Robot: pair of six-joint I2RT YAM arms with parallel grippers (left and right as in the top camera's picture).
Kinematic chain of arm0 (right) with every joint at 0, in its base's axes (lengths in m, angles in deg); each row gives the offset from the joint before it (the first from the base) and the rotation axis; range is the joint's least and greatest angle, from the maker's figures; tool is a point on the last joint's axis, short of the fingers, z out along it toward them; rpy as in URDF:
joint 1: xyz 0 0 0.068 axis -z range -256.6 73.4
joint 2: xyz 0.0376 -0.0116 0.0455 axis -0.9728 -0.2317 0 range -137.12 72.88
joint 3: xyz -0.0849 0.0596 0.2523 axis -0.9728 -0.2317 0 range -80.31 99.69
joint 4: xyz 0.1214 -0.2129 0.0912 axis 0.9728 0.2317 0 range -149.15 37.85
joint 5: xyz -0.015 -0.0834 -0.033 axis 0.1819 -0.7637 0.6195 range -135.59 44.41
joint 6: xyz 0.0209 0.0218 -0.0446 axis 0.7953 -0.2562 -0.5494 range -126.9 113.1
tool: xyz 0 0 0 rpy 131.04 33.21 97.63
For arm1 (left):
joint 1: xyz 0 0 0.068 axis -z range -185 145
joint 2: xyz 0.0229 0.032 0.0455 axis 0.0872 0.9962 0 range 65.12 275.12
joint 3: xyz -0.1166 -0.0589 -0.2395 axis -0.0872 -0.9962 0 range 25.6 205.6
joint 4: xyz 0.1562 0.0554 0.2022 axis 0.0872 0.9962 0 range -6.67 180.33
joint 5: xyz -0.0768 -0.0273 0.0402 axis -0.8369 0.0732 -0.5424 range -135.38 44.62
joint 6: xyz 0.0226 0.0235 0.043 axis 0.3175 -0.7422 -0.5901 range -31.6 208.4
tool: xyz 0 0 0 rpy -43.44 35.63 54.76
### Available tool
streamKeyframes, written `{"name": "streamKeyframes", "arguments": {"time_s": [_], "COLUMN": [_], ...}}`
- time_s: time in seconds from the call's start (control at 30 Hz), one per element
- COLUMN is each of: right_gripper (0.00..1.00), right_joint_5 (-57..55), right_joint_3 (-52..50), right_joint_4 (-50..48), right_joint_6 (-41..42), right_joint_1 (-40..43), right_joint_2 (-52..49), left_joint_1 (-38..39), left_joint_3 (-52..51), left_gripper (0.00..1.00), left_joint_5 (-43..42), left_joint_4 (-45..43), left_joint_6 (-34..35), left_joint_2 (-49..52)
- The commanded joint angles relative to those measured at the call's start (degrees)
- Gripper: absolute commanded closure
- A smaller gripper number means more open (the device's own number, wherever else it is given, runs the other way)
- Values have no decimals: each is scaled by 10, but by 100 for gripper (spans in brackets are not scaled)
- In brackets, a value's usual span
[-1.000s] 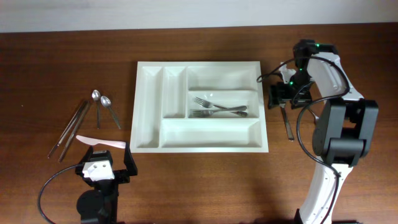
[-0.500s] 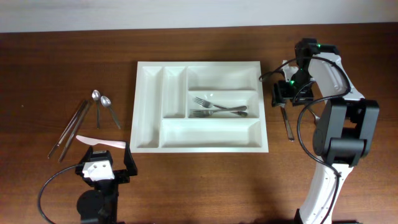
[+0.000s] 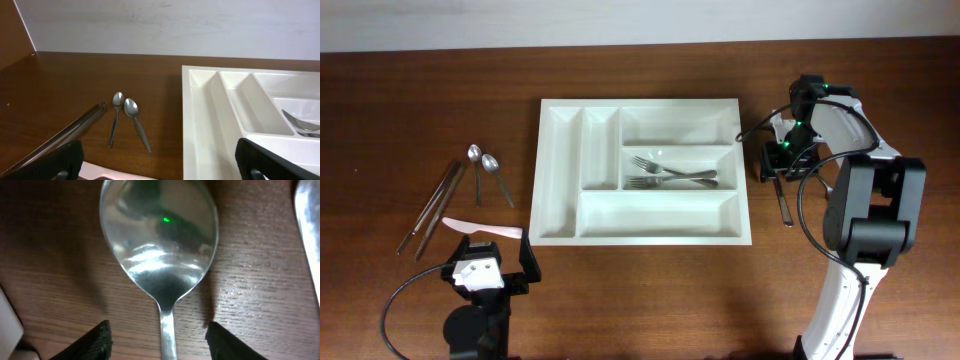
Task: Pack container
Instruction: 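Return the right gripper and grasp the silver spoon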
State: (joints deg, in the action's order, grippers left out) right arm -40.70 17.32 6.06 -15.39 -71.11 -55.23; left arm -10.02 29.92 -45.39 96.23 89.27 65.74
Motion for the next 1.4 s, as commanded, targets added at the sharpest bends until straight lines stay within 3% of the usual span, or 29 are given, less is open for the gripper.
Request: {"name": "streamKeyframes", "arguments": {"time_s": [0.0, 0.23, 0.5, 0.6, 0.77, 0.83, 0.87, 1.17, 1.37], "right_gripper": [48, 58, 58, 69, 78, 87, 96, 96, 96], "right_joint_5": [-27, -35, -41, -41, -41, -41, -41, -41, -41], "right_joint_3": [-3, -4, -56, -84, -90, -90, -90, -84, 19], "right_joint_4": [-3, -14, -70, -86, -90, -91, -92, -92, -36], "right_joint_6": [20, 22, 22, 22, 26, 30, 30, 30, 35], "right_joint_1": [-2, -2, -2, -2, -2, -2, -2, -2, -2], "right_joint_2": [3, 2, 2, 2, 2, 2, 2, 2, 8], "left_joint_1": [-4, -4, -4, -4, -4, -4, -4, -4, -4], "left_joint_3": [-4, -4, -4, -4, -4, -4, -4, -4, -4], "left_gripper": [1, 1, 1, 1, 1, 1, 1, 1, 1], "left_joint_5": [2, 2, 2, 2, 2, 2, 2, 2, 2], "left_joint_4": [0, 0, 0, 0, 0, 0, 0, 0, 0], "left_joint_6": [-9, -9, -9, -9, -9, -9, -9, -9, -9], "left_joint_2": [-3, -3, -3, -3, -3, -3, -3, -3, -3]}}
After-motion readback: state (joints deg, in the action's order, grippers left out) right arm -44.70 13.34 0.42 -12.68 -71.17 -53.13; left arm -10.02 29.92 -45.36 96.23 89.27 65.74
